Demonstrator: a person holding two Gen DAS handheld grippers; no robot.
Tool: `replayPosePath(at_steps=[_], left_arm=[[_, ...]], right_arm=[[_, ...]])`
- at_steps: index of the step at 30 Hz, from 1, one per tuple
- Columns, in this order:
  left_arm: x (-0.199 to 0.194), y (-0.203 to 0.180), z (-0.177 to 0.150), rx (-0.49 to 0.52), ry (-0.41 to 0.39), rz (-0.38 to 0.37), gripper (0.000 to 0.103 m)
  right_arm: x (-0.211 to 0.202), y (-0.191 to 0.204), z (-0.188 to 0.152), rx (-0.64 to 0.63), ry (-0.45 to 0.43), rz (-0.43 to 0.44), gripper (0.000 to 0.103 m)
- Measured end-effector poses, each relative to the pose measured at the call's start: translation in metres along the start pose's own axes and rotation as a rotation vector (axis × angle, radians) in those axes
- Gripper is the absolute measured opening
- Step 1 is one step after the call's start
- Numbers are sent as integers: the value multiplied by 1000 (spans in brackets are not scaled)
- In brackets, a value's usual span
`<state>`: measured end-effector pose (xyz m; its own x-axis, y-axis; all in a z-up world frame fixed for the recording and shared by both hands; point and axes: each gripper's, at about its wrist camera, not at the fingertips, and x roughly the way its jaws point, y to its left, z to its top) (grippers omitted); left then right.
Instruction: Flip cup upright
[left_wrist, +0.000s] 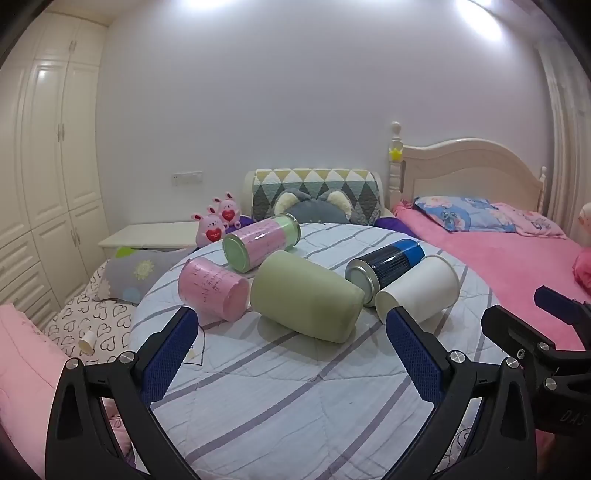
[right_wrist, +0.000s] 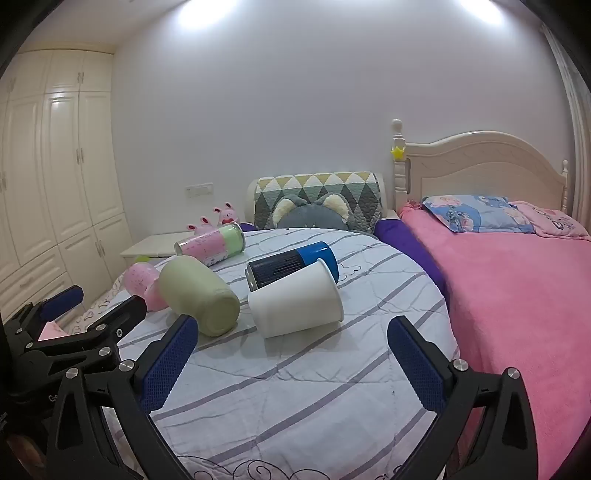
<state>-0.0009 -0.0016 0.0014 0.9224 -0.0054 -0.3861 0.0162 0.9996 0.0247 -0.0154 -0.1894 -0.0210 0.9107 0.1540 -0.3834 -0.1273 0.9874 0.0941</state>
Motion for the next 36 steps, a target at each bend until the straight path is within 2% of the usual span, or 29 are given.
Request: replayPosePath(at_steps=[36], left_arm=[[-2, -5, 0, 14, 2, 1, 103]], right_arm=[[4, -1, -2, -12, 32, -15, 103]])
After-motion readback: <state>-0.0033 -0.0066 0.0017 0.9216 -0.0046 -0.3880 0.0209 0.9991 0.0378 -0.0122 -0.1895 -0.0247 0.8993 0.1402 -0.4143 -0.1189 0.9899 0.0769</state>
